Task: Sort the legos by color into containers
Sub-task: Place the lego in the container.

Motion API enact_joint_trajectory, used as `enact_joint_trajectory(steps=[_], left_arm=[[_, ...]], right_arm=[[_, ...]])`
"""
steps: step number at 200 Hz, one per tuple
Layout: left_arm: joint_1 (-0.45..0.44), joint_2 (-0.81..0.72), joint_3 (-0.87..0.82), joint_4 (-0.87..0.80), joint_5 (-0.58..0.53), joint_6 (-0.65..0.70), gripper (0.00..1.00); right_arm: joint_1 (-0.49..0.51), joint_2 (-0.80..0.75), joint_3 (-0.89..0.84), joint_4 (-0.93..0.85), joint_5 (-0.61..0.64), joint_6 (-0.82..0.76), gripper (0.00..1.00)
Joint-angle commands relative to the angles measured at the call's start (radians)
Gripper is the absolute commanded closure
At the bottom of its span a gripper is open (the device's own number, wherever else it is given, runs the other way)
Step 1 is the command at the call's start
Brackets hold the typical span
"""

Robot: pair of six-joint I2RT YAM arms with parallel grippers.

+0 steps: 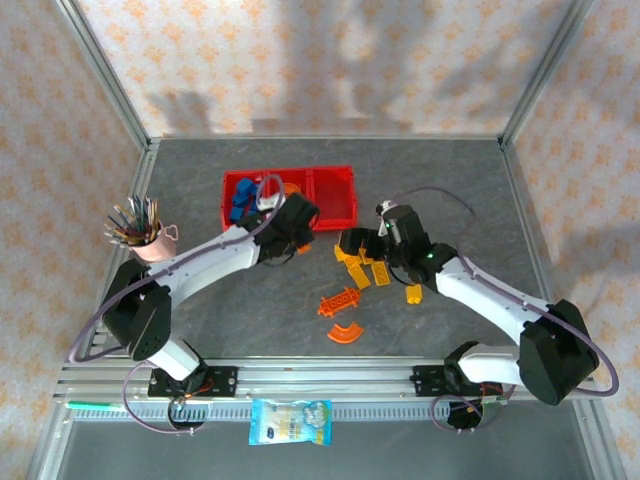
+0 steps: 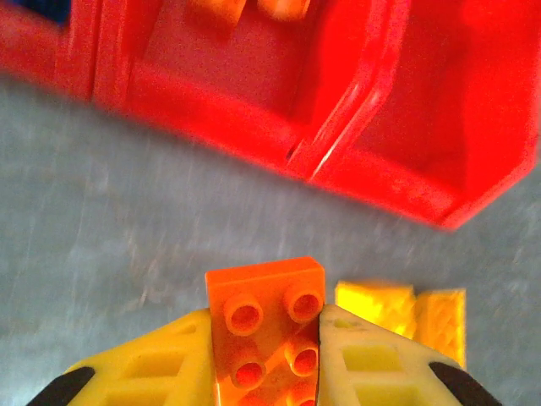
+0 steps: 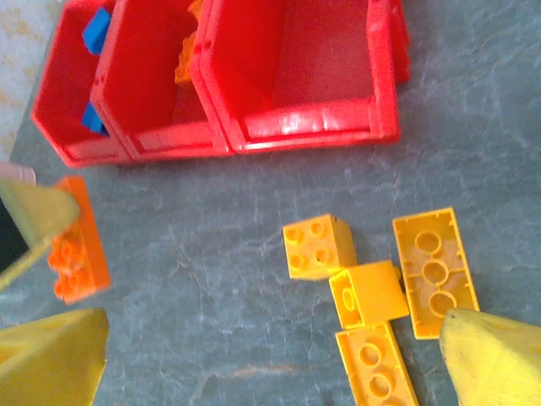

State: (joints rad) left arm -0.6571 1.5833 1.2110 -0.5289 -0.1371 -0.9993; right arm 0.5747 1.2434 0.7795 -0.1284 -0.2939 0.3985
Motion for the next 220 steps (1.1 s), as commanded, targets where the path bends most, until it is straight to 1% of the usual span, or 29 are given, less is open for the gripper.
enact_joint_trajectory(steps=[1,24,40,66,87,99,113,136,154,175,196,208,220], left_arm=[[0.056,0.094,0.136,-0.042,-0.064,0.182,0.73],[0.110,0.252,0.314,-0.074,-0.057,0.279,0.73],[0.145,0.360,0.443,-0.133,-0.102,0.314,0.73],[0.202,0.470,0.553,-0.106,-0.079,0.376,0.73],[0.231,0.553,0.645,-0.128,-0.071,0.406,0.72],[0.242,0.587,0.680,-0.142,-0.079,0.407,0.70],[0.250,0.608,0.706,-0.157,-0.075,0.420,0.63],[0.252,0.590,0.710,-0.157,-0.061,0.444,0.53],[0.252,0.555,0.691,-0.158,-0.065,0.447,0.48],[0.249,0.492,0.642,-0.163,-0.049,0.445,0.47],[0.228,0.388,0.527,-0.128,-0.010,0.459,0.46],[0.205,0.332,0.448,-0.101,-0.008,0.466,0.46],[0.179,0.243,0.369,-0.072,-0.001,0.480,0.44]], right_arm=[[-0.017,0.019,0.060,-0.030,0.088,0.042,0.00],[-0.037,0.041,0.081,-0.018,0.091,0.067,0.00],[-0.043,0.044,0.093,-0.010,0.090,0.074,0.00],[-0.048,0.044,0.101,-0.007,0.089,0.074,0.00],[-0.051,0.047,0.105,-0.013,0.088,0.066,0.00],[-0.053,0.045,0.107,-0.018,0.088,0.065,0.00],[-0.052,0.038,0.106,-0.018,0.090,0.061,0.00],[-0.055,0.032,0.104,-0.018,0.088,0.055,0.00],[-0.055,0.034,0.109,-0.029,0.082,0.048,0.00],[-0.055,0.030,0.110,-0.048,0.062,0.034,0.00],[-0.055,0.005,0.090,-0.064,0.053,0.024,0.00],[-0.055,-0.011,0.077,-0.081,0.049,0.021,0.00],[-0.055,-0.023,0.067,-0.108,0.047,0.016,0.00]])
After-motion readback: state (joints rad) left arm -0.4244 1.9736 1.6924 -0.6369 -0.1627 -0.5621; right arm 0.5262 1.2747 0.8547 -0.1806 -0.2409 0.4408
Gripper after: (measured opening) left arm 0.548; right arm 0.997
